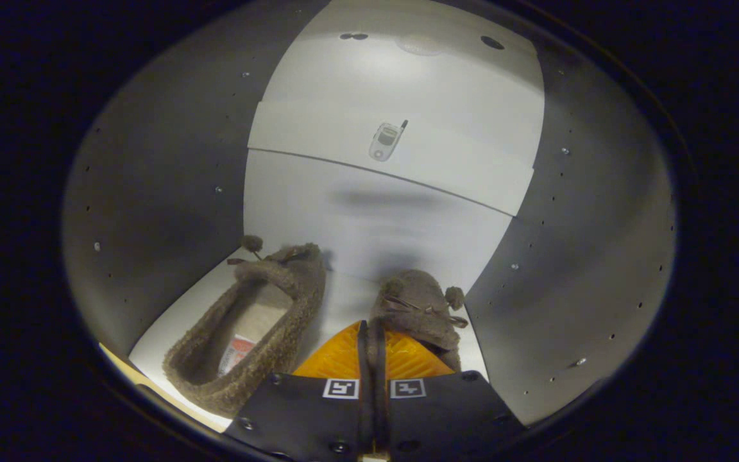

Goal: Open the shoe cabinet door, grab the shoes and put them into the shoe cabinet, then close the shoe cabinet door.

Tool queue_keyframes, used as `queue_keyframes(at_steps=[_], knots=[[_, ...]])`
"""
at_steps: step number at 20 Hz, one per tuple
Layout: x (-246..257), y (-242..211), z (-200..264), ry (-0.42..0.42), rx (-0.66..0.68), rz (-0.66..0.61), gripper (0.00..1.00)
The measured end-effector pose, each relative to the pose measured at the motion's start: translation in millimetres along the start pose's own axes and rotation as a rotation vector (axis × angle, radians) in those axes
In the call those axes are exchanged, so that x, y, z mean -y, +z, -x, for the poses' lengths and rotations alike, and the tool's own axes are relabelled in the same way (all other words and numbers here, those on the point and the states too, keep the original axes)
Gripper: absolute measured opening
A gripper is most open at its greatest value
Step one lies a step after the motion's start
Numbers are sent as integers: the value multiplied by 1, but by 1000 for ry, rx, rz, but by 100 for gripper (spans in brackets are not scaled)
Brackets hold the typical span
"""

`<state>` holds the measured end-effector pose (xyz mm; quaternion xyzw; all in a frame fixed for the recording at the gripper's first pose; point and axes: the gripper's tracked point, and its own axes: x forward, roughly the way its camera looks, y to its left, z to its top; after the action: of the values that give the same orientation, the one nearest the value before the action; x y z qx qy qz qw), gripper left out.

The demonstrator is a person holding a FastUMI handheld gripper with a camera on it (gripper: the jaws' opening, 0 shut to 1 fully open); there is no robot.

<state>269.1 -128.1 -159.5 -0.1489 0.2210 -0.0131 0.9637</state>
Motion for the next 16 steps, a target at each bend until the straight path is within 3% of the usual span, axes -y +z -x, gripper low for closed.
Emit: queue_keyframes(at_steps=[5,10,16], knots=[[-8,-4,4,-8,3,33,18],[-6,-7,14,-17,-9,-61,32],[0,-5,46,-30,18,-115,36]])
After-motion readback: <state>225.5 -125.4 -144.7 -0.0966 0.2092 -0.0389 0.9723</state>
